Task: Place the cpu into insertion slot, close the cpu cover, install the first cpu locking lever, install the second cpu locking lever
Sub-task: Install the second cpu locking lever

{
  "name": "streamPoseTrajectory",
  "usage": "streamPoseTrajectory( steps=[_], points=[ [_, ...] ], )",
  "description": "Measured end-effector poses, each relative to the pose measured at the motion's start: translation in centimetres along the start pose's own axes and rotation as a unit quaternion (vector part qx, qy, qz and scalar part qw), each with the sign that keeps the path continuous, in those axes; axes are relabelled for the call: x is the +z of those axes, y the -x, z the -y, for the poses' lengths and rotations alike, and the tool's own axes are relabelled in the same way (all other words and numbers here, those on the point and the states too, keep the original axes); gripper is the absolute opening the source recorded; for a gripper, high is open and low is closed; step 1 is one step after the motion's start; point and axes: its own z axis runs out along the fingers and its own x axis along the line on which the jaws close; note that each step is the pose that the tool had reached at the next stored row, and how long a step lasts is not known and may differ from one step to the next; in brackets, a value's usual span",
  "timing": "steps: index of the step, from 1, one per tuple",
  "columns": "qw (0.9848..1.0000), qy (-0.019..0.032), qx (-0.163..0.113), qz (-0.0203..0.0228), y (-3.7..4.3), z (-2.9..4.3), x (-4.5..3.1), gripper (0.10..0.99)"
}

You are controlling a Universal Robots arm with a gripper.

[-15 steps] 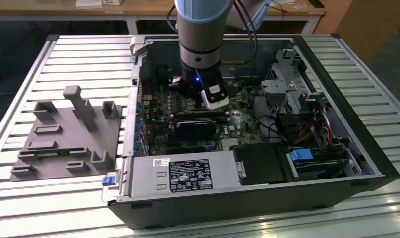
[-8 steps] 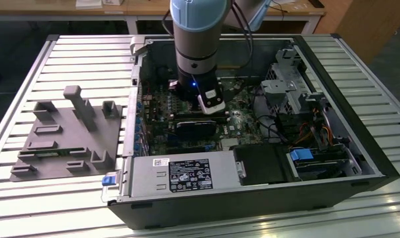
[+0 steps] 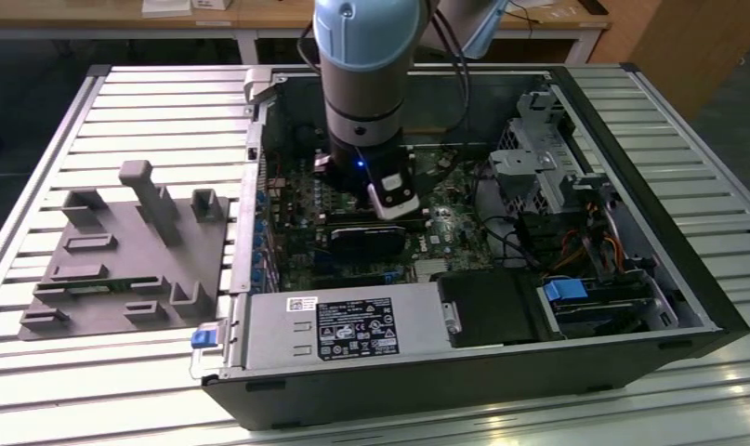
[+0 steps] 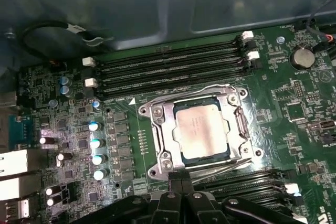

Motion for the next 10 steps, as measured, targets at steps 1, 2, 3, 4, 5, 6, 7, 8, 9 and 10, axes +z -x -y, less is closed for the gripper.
streamPoseTrajectory(
  steps=[1, 2, 3, 4, 5, 6, 7, 8, 9, 10],
  points=[
    [1.0000, 0.0023, -0.001, -0.0004, -0.05, 0.06, 0.00, 0.106],
    [1.0000, 0.0042, -0.002, -0.0007, -0.08, 0.14, 0.00, 0.106],
    [1.0000, 0.0059, -0.003, -0.0009, -0.10, 0.23, 0.00, 0.106],
    [1.0000, 0.0076, -0.004, -0.0011, -0.10, 0.33, -0.02, 0.106],
    [0.9999, 0.0093, -0.005, -0.0012, -0.10, 0.44, -0.03, 0.106],
    [0.9999, 0.0111, -0.005, -0.0013, -0.09, 0.55, -0.04, 0.106],
    [0.9999, 0.0128, -0.006, -0.0014, -0.09, 0.68, -0.05, 0.106],
    [0.9999, 0.0146, -0.007, -0.0016, -0.09, 0.80, -0.07, 0.106],
    [0.9998, 0.0166, -0.008, -0.0020, -0.10, 0.91, -0.08, 0.106],
    [0.9998, 0.0188, -0.008, -0.0024, -0.11, 1.02, -0.08, 0.106]
  ],
)
